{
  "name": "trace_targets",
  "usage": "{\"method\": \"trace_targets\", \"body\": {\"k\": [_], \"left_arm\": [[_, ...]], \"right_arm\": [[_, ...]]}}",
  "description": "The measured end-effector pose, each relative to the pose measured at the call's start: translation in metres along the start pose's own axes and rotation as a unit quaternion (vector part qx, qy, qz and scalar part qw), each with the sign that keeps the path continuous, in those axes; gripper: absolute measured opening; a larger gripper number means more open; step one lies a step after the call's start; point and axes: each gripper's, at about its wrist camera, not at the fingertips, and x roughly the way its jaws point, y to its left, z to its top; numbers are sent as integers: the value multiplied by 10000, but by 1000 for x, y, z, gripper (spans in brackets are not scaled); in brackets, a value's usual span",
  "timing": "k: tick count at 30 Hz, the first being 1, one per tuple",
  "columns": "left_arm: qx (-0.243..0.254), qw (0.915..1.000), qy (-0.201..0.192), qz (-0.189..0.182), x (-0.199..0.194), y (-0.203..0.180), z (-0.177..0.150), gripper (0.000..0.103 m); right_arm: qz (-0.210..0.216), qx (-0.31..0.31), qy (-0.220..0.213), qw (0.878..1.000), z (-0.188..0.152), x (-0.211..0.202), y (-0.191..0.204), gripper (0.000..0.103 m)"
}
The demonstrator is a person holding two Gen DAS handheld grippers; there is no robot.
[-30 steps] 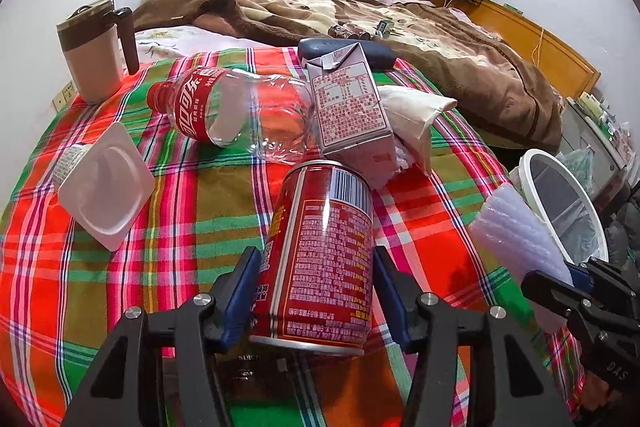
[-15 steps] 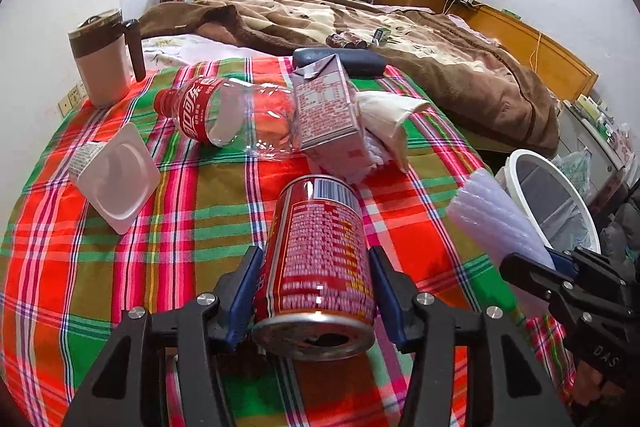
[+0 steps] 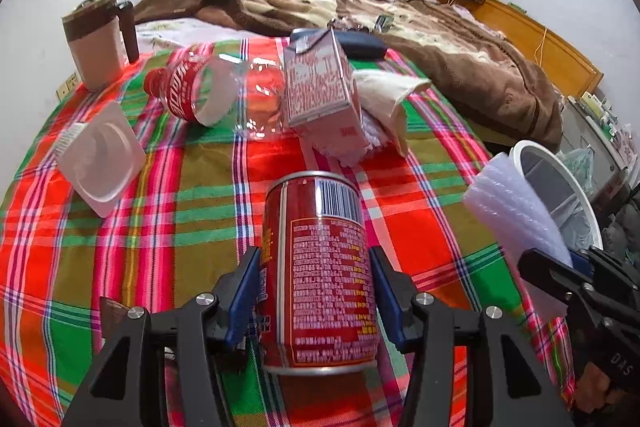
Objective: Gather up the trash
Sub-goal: 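Carry the foam sleeve and red can over the wastebasket and release both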
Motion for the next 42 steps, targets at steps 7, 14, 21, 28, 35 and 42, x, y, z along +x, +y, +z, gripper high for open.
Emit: {"method": "trace_targets", "body": {"k": [7, 14, 21, 28, 35, 42], "left_arm": [[-46, 10000, -30, 3, -2, -4, 0, 52], [-2, 9998, -187, -25, -18, -15, -3, 52], [165, 9993, -328, -120, -35, -39, -8, 52], [378, 9979, -479, -225, -49, -72, -8, 52], [626, 9955, -576, -411, -56, -111, -3, 52], [844, 9929, -562, -616, -50, -153, 1, 52]], "right_arm": [[3, 46, -27, 10000, 0, -1, -3, 25], [29, 92, -105, 9999, 1, -6, -7, 25], [-1, 165, -236, 9996, 2, -17, -16, 25], [-102, 270, -406, 9988, 3, -35, -33, 25], [-328, 478, -551, 9968, 2, -53, -59, 25], [-620, 705, -647, 9935, -1, -69, -87, 25]]}}
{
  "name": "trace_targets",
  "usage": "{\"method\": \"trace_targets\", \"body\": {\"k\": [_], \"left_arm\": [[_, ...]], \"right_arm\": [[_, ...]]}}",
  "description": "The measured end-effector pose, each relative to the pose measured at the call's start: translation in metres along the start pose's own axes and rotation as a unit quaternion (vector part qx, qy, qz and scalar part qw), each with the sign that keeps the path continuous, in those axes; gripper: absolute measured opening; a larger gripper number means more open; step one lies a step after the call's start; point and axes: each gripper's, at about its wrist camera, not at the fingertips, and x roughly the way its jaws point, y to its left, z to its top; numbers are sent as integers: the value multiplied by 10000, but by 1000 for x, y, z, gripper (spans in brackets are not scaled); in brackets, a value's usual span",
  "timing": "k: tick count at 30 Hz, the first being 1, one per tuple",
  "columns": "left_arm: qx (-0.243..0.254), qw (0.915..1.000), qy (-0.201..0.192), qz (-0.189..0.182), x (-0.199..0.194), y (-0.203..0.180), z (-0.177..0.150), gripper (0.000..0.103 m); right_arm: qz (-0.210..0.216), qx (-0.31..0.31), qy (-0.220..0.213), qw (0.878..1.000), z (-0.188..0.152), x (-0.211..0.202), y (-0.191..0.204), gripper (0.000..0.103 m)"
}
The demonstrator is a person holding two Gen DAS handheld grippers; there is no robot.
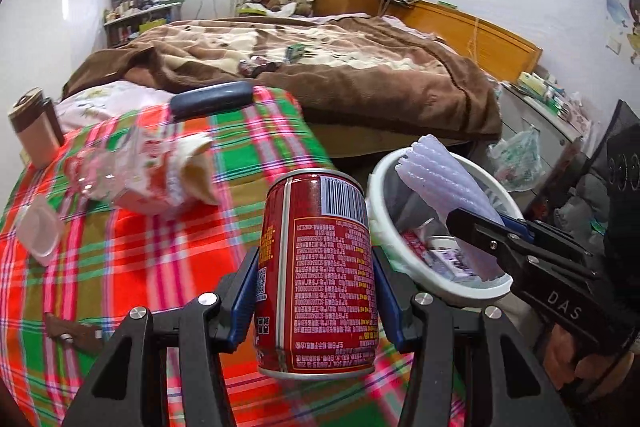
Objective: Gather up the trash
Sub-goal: 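Carry the foam sleeve and red can over the wastebasket and release both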
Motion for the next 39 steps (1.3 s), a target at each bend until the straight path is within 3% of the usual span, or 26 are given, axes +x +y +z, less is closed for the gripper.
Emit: {"method": "trace_targets", "body": {"k": [18, 32, 35, 37, 39], "left_arm": [[448, 9971, 280, -539, 51, -88, 15, 52], [479, 9972, 344, -471, 74, -109, 24, 54], [434, 9973, 288, -523, 72, -107, 25, 68], [403, 9972, 284, -560, 71, -105, 26, 69], [406, 9974, 267, -539, 69, -104, 25, 69]], "right_arm": [[-788, 533, 142, 9954, -5, -5, -68, 25], [-1063, 630, 294, 9919, -5, 1, -90, 27], [-1050, 663, 432, 9913, -6, 6, -91, 36], [-1057, 651, 422, 9914, -7, 5, -90, 48], [-1039, 640, 392, 9918, -8, 3, -88, 48]]}}
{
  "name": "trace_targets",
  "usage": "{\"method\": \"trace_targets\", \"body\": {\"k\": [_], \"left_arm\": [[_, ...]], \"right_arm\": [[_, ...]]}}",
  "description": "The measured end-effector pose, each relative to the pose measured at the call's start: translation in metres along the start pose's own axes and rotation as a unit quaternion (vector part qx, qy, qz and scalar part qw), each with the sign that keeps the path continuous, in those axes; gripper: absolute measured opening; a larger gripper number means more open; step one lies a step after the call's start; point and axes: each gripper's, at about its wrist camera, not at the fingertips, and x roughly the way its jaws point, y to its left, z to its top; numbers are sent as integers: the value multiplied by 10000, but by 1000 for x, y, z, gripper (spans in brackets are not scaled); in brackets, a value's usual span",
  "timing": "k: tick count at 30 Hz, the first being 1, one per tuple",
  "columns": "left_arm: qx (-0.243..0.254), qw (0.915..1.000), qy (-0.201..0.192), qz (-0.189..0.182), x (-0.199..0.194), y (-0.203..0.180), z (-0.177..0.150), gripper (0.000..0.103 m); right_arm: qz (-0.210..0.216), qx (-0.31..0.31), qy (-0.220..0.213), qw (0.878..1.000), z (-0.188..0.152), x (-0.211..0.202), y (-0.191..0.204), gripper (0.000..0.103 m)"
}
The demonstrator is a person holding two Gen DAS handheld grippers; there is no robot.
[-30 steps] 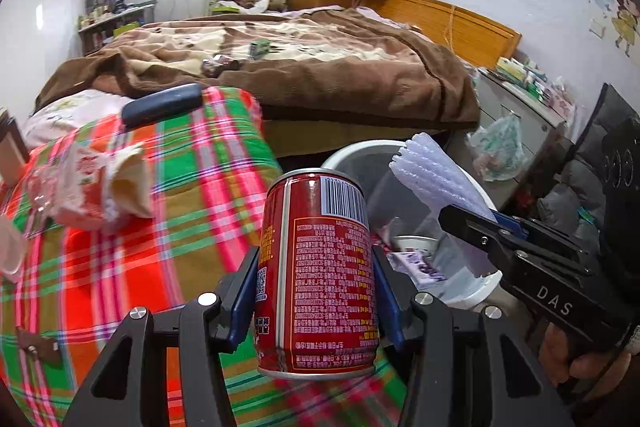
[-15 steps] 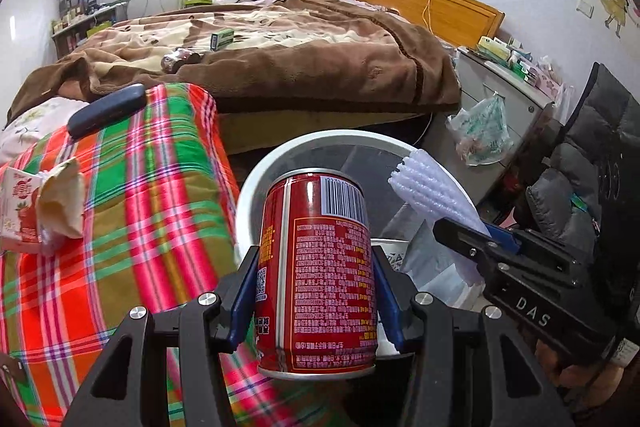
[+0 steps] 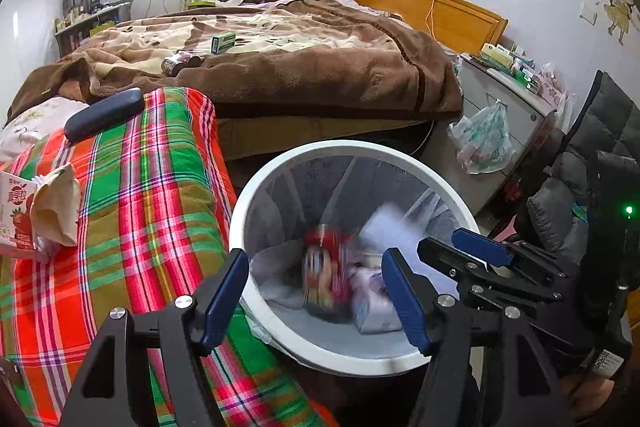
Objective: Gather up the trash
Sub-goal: 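Carry the foam sleeve and red can over the wastebasket and release both, then move both grippers back over the bed toward the remaining trash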
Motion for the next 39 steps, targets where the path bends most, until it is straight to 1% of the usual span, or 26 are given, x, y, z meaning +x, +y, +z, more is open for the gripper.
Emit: {"method": "trace_targets", "body": {"k": [3, 9, 18, 21, 31, 36, 39], "left_arm": [[-63, 10000, -9, -9, -3, 4, -1, 69], [-122, 9998, -90, 94, -14, 10, -5, 69], [-281, 9990, -251, 230, -37, 24, -11, 69], [-308, 9985, -303, 344, -44, 30, -14, 69], [-592, 9952, -511, 587, -77, 64, -25, 69], [-798, 9920, -574, 795, -91, 88, -36, 69], [-973, 9886, -612, 967, -100, 109, -42, 69]], "right_arm": [[-8, -32, -28, 10000, 0, -3, 2, 48], [-53, -46, -155, 9999, 1, -11, 3, 48], [56, -142, -315, 9994, 1, -20, 19, 48], [99, -218, -399, 9989, 1, -23, 27, 48], [335, -459, -526, 9970, 1, -25, 58, 48], [473, -596, -531, 9957, 0, -22, 76, 48], [582, -725, -485, 9945, -1, -19, 89, 48]]}}
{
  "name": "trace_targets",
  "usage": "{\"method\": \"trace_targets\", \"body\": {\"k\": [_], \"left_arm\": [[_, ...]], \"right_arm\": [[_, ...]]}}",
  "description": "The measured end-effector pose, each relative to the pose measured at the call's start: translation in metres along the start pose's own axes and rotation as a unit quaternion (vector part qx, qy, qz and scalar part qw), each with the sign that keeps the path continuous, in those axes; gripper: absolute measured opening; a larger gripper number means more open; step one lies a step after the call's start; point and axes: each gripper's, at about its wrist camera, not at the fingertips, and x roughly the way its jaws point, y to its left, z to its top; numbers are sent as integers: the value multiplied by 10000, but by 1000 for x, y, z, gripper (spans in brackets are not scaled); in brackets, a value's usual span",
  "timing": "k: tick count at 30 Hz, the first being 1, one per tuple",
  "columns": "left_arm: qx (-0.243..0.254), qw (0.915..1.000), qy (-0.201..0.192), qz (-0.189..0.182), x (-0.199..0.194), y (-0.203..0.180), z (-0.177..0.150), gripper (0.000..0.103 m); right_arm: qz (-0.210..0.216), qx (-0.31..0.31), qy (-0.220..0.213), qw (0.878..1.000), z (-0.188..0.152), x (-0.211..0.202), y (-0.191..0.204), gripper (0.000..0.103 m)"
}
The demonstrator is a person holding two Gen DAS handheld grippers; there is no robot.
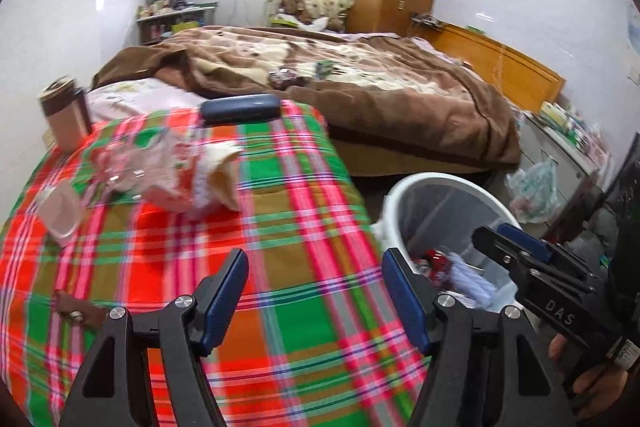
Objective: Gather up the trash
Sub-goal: 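Move both grippers back over the bed toward the remaining trash, then grasp the folded paper cup with the right gripper while the left grasps the white lid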
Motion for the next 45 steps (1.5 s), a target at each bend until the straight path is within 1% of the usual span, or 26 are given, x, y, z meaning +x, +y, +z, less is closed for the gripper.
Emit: {"method": "trace_targets", "body": {"k": [7, 14, 23, 29, 31, 33, 35, 37, 38, 40, 42, 43, 45], "left_arm": [[-411, 9985, -40, 354, -11, 54, -7, 69], [-784, 9944, -91, 707, -21, 104, -9, 69], [-1168, 9870, -148, 1090, -29, 162, -7, 69], [-1358, 9805, -214, 1406, -30, 200, 0, 69], [-1447, 9777, -221, 1509, -27, 214, 3, 72], [-1653, 9748, -271, 1473, -26, 230, 7, 74], [-1806, 9708, -358, 1539, -24, 244, 11, 75], [-1860, 9691, -309, 1590, -19, 254, 15, 76], [-1873, 9694, -305, 1560, -16, 258, 18, 76], [-1968, 9681, -261, 1529, -10, 267, 22, 76], [-2131, 9665, -207, 1418, -2, 276, 26, 76], [-2224, 9646, -195, 1407, 2, 280, 29, 76], [-2243, 9637, -222, 1429, 6, 284, 33, 77]], "right_arm": [[240, -283, 61, 9993, 0, 9, 31, 48], [488, -507, 160, 9974, 4, 23, 61, 48], [796, -738, 265, 9937, 15, 44, 97, 48], [945, -750, 403, 9919, 28, 72, 118, 48], [1019, -751, 401, 9911, 32, 80, 123, 48], [983, -735, 401, 9916, 35, 86, 127, 48], [958, -707, 411, 9920, 37, 93, 130, 50], [973, -662, 435, 9921, 39, 99, 130, 59], [976, -647, 449, 9921, 40, 102, 132, 60], [954, -570, 455, 9928, 43, 108, 132, 60], [953, -495, 480, 9931, 45, 112, 132, 60], [974, -473, 494, 9929, 46, 115, 132, 60], [941, -495, 490, 9931, 47, 118, 135, 61]]}}
